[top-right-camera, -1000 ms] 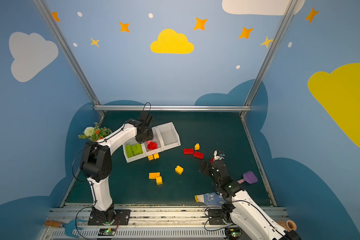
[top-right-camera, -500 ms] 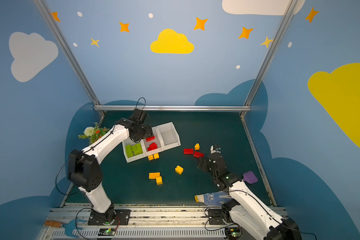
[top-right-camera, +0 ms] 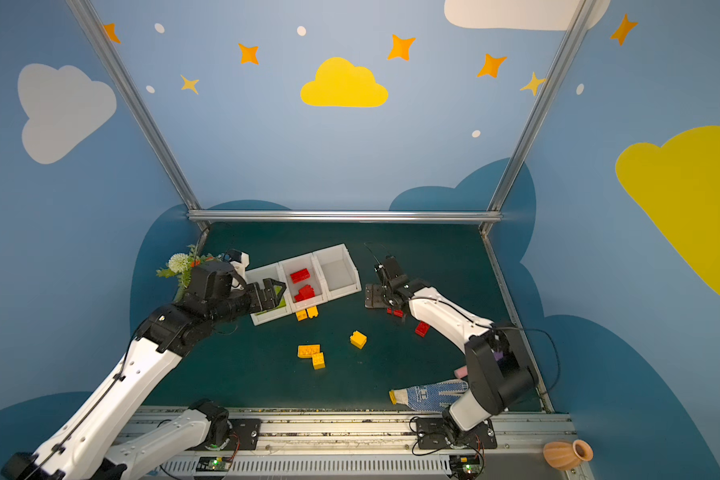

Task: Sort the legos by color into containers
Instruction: 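Withdraw the left arm while the right gripper reaches to a red brick, then close the right gripper on the red brick and lift it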

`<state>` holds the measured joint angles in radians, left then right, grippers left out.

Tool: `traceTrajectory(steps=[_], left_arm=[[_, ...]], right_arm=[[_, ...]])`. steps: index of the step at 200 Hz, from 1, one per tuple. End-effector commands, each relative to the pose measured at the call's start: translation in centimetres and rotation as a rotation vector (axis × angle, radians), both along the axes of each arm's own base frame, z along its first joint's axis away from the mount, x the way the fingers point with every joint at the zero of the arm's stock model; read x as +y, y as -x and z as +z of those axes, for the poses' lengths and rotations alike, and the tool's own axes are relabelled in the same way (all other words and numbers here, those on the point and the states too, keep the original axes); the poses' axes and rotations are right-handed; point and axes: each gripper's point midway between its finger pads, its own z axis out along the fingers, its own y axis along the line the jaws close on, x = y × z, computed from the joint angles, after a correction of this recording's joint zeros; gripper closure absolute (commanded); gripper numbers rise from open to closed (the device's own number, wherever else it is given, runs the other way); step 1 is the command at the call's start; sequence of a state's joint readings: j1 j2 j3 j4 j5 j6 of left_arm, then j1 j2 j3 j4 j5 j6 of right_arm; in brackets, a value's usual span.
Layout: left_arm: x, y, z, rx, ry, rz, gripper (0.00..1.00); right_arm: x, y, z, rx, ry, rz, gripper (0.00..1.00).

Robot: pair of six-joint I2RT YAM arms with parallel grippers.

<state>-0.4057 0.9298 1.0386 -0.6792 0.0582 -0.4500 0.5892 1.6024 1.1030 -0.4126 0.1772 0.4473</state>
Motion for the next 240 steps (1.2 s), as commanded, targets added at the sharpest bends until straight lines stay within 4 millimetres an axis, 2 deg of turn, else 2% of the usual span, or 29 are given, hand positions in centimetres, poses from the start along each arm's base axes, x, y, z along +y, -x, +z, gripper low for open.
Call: traceTrajectory(steps=[1, 35, 66, 124, 192, 240], left_arm=[[1.6, 0.9, -1.5, -0.006, -0.06, 0.028, 0.0], [2.4, 1.6, -2.9, 0.007, -0.088, 0.042, 0.0], [2.5, 1.6, -2.7, 0.003, -0.09, 0.039, 0.0], [2.6, 1.5, -2.5, 0.005, -0.02, 0.042, 0.0], [2.9, 1.4, -2.8, 0.016, -0.011, 0.051, 0.0], [3.0, 1.1, -3.1, 0.028, 0.0, 0.059, 0.0]], right_arm=[[0.8, 0.0, -0.7, 0.065, 0.032, 0.03, 0.05], [2.1, -1.3, -3.0, 0.133, 0.091, 0.038, 0.06], [2.2, -1.8, -4.8, 0.171, 0.12, 0.011, 0.08], [2.4, -1.6, -6.7, 0.203, 0.144, 0.005, 0.11], [2.9, -2.3, -8.1, 0.224, 0.169, 0.022, 0.27], [2.5, -2.3, -7.6, 0.198, 0.218, 0.045, 0.47]])
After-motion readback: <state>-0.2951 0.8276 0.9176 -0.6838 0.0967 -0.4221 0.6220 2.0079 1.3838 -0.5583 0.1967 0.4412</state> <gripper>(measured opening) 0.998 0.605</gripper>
